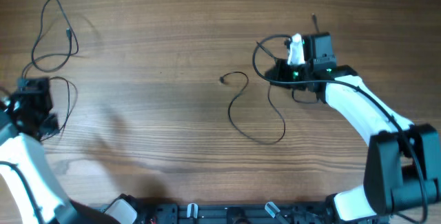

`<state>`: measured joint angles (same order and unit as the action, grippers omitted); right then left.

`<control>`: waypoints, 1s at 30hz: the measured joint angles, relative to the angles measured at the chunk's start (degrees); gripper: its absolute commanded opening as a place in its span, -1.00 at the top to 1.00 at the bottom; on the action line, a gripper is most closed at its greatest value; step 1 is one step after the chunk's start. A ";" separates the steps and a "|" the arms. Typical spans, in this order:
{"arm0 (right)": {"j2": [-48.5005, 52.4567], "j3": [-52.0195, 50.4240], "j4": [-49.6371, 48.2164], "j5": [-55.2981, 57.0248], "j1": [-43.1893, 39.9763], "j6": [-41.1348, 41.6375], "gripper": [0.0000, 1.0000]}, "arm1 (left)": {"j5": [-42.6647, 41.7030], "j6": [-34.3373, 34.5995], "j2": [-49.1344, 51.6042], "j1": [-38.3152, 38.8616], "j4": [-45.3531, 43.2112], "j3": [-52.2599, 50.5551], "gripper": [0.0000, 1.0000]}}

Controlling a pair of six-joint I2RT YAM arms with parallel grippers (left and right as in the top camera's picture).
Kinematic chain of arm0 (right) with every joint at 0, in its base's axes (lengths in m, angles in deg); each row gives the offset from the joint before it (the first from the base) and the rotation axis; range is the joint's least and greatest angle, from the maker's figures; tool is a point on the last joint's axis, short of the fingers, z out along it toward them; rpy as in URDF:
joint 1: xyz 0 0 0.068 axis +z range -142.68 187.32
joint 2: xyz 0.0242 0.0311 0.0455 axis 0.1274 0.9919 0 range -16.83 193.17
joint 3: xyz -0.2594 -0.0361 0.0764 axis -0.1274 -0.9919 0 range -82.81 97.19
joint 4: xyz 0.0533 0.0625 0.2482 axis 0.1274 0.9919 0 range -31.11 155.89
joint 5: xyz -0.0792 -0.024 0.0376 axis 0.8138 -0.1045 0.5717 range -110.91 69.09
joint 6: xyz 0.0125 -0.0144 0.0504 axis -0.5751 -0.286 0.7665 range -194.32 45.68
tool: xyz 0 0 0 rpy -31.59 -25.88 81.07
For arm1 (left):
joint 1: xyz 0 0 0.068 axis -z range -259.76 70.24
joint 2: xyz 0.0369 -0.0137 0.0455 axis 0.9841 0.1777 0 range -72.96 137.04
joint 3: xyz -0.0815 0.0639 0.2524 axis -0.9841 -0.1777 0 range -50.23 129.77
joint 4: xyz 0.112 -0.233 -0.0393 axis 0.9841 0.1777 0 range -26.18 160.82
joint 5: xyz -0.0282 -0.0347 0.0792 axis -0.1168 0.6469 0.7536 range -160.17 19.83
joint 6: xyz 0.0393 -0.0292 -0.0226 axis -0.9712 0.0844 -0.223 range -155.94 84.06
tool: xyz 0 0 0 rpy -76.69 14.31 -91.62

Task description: Untangle cables

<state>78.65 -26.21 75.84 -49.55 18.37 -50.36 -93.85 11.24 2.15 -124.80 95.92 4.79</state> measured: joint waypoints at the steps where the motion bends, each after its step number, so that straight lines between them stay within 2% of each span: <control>1: -0.63 0.48 -0.22 -0.35 0.35 -0.11 -0.06 | -0.28 -0.09 -0.90 1.44 -0.07 0.00 -1.00; 2: -1.31 0.90 -0.24 -0.83 0.63 0.15 -0.62 | -0.37 -0.24 -1.62 3.80 -0.22 0.00 -1.00; 3: -1.70 1.01 0.11 -1.03 0.72 0.17 -1.00 | -0.46 -0.39 -1.97 6.10 -0.52 0.00 -1.00; 8: -2.10 1.01 5.90 2.16 0.74 0.22 -0.99 | -0.50 -0.66 -1.95 16.61 -2.51 0.00 -1.00; 15: -5.27 0.96 16.90 23.02 -2.78 6.12 -0.99 | 0.33 -0.66 -1.92 31.78 -4.26 0.00 -0.99; 18: -8.57 0.96 17.92 27.34 -5.95 8.24 -0.99 | 2.71 -0.63 -1.57 40.37 -4.26 0.00 -1.00; 22: -13.46 0.98 19.15 30.23 -9.40 9.70 -0.99 | 9.84 1.14 1.33 53.22 -4.94 0.00 -1.00; 25: -15.69 0.98 20.87 30.84 -9.60 10.10 -1.00 | 13.94 2.69 5.46 61.86 -10.03 0.00 -1.00; 30: -16.24 0.98 24.48 30.84 -9.62 10.36 -1.00 | 16.39 7.17 13.99 71.71 -20.15 0.02 -1.00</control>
<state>62.41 -25.23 100.32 -18.71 8.75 -40.00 -77.46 18.41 16.14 -53.09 75.77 4.82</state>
